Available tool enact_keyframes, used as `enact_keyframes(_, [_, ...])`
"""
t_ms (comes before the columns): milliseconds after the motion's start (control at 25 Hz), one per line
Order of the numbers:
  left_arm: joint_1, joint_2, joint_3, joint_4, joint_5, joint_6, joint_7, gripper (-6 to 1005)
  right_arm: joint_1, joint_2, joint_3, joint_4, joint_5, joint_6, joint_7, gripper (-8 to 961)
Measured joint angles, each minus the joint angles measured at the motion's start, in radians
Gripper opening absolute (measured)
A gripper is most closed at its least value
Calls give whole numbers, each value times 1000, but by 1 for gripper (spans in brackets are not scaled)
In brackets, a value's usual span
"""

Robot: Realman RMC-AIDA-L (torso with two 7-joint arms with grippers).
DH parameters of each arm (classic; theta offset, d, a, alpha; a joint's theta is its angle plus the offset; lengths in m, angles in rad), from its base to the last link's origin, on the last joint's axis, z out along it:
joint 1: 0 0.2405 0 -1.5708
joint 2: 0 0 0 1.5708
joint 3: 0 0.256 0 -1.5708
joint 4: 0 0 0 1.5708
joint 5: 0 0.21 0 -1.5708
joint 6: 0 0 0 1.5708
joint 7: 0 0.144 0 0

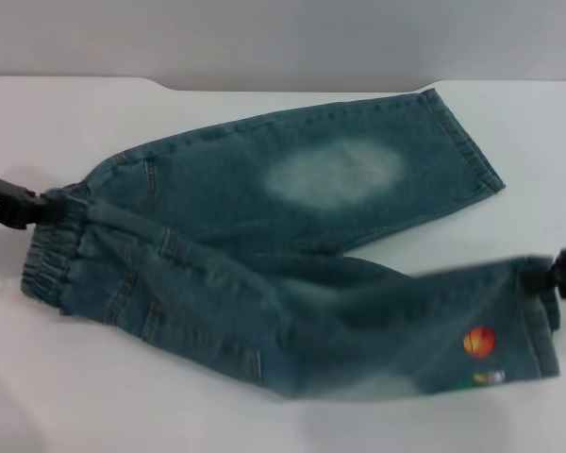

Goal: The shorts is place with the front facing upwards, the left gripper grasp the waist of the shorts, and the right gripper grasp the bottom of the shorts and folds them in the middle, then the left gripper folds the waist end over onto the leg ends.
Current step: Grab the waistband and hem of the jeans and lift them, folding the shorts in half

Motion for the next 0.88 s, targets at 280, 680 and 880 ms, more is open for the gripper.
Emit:
enact_keyframes(280, [12, -2, -15, 14, -33, -67, 3, 43, -23, 11, 60, -74, 109, 36, -36, 38])
enact_keyframes(680, [24, -21, -15, 22, -51, -158, 9, 43, -44, 15, 114, -80, 225, 143, -94, 42])
enact_keyframes(880, [43, -27, -12, 36, -98, -193, 12, 42, -50, 15, 117, -84, 269, 191, -114, 43])
